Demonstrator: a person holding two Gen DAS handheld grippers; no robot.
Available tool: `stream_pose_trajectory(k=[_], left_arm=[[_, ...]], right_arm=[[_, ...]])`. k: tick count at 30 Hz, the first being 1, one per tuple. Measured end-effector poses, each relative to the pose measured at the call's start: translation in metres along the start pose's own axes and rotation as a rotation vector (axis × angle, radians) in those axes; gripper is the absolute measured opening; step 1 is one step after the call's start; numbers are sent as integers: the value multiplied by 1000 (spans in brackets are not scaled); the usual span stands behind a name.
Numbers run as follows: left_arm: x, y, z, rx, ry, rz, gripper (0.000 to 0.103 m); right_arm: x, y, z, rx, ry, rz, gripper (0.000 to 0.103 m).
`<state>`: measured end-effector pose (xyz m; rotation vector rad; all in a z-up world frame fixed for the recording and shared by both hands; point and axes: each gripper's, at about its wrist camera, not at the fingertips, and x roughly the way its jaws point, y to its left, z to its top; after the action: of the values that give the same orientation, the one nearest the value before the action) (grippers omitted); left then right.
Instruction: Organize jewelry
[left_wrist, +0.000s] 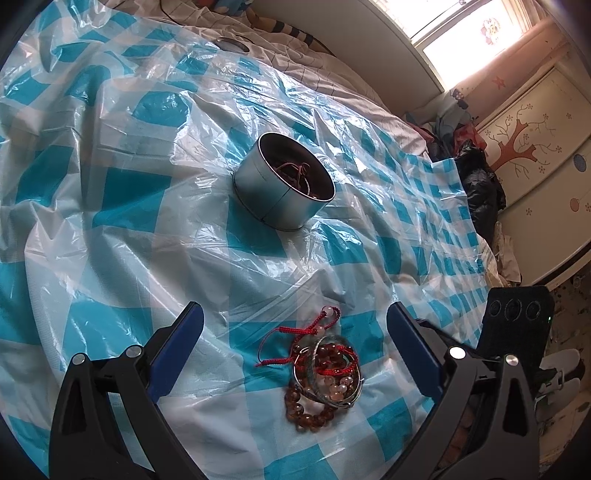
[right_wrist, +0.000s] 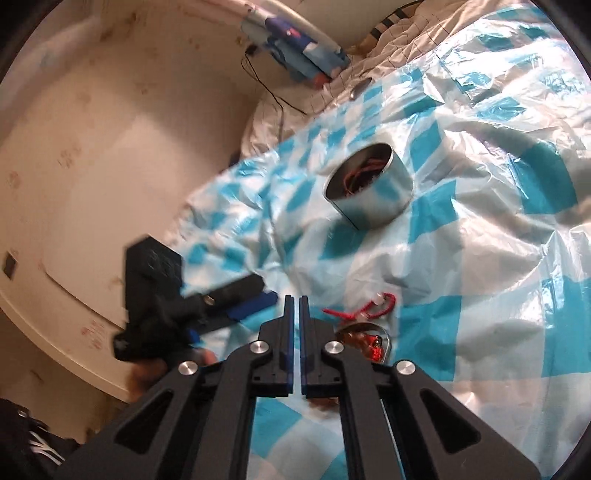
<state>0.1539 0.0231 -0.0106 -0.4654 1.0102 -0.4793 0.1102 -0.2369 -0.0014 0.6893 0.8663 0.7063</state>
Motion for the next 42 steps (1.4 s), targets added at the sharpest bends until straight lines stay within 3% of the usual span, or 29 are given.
stream_pose_trajectory(k=[4,8,10,14,22,24,25,26,28,32,35,38,42], left_arm=[[3,-1,0,2,7,-5,95],[16,1,0,-3,57,-31,95],[24,0,1,-5,86,-59,95],[38,-10,-3,50,124,-34,94],[46,-16,-7,93,142,-29,76],[48,-19,-8,118,147,-26,67],[49,-21,-10,136,150,-18,51],[51,-22,-11,153,157,4,28],[54,-23,-13,198,159,75,5],[45,-24,-10,214,120,91,2],[27,-20,-1,170,59,17,1],[-1,-15,9,129,-68,-107,1],[-25,-14,20,114,-169,-130,1]], right_arm=[[6,8,-3,-54,62,-71,3],[18,7,-10,-95,108,-251,3],[19,-1,-9,-60,109,-276,3],[19,-15,-11,-11,119,-316,3],[27,-18,-15,-21,159,-359,3],[29,-18,-17,-31,168,-388,7],[30,-19,-17,-29,172,-392,20],[30,-19,-18,-24,174,-391,25],[28,-17,-18,-31,166,-386,32],[27,-17,-17,-36,161,-386,35],[27,-17,-17,-35,163,-389,35],[26,-17,-17,-30,156,-391,36],[19,-15,-13,-37,126,-388,42]])
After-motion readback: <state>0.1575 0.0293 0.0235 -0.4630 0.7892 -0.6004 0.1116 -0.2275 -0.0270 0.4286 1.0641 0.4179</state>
